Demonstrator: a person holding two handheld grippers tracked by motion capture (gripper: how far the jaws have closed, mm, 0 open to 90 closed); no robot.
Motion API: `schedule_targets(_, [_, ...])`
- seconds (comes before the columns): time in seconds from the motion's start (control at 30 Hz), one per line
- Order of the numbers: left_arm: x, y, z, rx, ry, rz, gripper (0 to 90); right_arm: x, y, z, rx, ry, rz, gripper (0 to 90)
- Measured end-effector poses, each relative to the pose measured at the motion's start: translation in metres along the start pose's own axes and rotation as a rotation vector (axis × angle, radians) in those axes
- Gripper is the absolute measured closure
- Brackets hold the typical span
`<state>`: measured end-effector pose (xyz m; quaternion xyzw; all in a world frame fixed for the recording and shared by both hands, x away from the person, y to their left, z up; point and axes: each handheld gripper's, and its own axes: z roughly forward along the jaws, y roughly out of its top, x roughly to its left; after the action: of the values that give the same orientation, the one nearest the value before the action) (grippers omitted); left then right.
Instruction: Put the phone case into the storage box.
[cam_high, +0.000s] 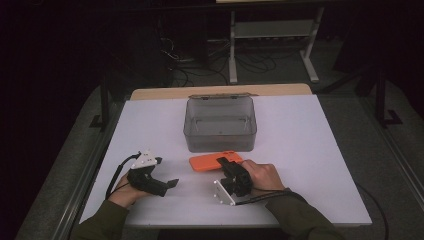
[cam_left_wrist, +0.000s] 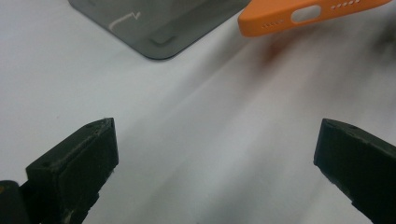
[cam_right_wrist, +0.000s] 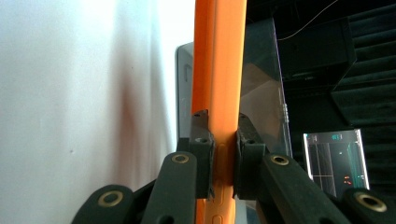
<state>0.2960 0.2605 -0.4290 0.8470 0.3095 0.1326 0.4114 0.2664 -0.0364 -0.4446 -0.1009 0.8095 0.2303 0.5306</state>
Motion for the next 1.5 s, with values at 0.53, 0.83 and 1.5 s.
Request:
schedule_targets(0.53, [-0.001,0.001,0.000,-0.006,0.005,-0.002,0.0,-0.010,-0.004,-0.002,-0.002,0.044,0.120,79.8])
schedule_targets(0.83, [-0.001,0.001,0.000,-0.008,0.002,-0.003,0.0,-0.018,-0.008,-0.002,-0.009,0.077,0.216,79.8])
schedule_targets(1.5, [-0.002,0.002,-0.001,-0.014,0.001,0.001,0.0,-0.033,-0.021,0.000,-0.025,0.163,0.445,79.8])
